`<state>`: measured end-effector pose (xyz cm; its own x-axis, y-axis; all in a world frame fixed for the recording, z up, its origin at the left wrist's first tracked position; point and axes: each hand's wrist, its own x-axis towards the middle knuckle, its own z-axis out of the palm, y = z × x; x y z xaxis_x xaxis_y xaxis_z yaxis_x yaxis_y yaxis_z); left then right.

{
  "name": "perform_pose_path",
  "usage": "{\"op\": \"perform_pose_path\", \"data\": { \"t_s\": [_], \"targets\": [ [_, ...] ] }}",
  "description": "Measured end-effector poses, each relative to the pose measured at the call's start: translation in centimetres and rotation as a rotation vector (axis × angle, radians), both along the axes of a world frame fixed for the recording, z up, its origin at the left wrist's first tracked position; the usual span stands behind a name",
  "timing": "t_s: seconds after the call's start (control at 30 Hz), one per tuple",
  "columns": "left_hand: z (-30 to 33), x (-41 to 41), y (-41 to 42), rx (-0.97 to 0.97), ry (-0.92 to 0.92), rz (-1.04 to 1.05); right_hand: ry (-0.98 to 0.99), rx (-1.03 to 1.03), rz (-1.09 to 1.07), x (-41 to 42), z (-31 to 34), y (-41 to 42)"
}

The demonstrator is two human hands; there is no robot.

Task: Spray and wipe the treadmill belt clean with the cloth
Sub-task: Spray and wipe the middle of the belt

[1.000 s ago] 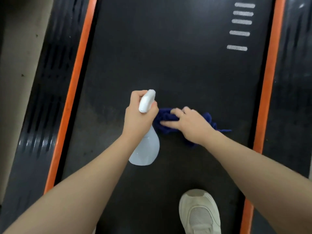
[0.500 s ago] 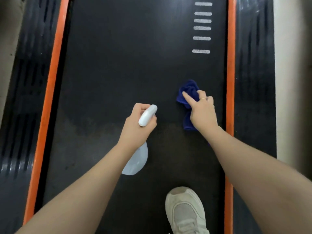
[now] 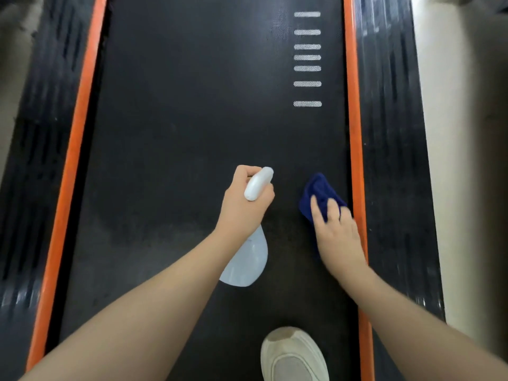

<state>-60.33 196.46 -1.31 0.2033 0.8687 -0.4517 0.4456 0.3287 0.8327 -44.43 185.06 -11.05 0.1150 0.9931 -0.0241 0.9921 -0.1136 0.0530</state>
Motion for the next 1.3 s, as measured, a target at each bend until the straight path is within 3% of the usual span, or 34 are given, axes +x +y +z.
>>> {"op": "perform_pose_path", "data": {
  "t_s": [0.1, 0.2, 0.27, 0.43, 0.5, 0.57, 0.67, 0.83, 1.0, 1.17, 1.3],
  "targets": [
    [-0.1, 1.0, 0.4, 0.022, 0.001, -0.005, -0.108, -0.007, 0.112, 0.9, -0.7, -1.0],
    [-0.4, 2.0, 0.4, 0.039, 0.026, -0.030, -0.263, -0.014, -0.047, 2.3, -0.5, 4.9],
    [-0.3, 2.4, 0.0, 0.032, 0.050, -0.063, -0.266, -0.083, -0.129, 2.0, 0.5, 6.6],
    [0.0, 3.0, -0.4, 0.006, 0.091, -0.120, -0.280, -0.025, 0.031, 0.4, -0.1, -0.9],
    [-0.2, 3.1, -0.5, 0.001, 0.096, -0.124, -0.333, -0.018, 0.113, 2.1, -0.4, 1.3],
    [-0.5, 3.0, -0.4, 0.019, 0.091, -0.119, -0.391, -0.026, -0.001, 3.7, -0.2, 5.8],
    [-0.3, 2.7, -0.3, 0.018, 0.075, -0.123, -0.326, -0.040, -0.161, 3.1, 0.5, 8.1],
    [-0.1, 2.5, -0.3, -0.027, 0.067, -0.153, -0.256, -0.055, 0.058, 1.6, 0.5, 0.9],
    [-0.8, 2.4, -0.7, 0.033, 0.063, -0.118, -0.327, -0.060, -0.118, 3.5, 0.6, 8.0],
    [-0.5, 2.2, -0.9, 0.025, 0.055, -0.131, -0.091, -0.090, -0.064, 1.9, 1.4, 4.1],
    [-0.5, 2.4, -0.7, 0.018, 0.057, -0.139, -0.020, -0.099, -0.015, 1.6, 0.9, 1.6]
  ]
}}
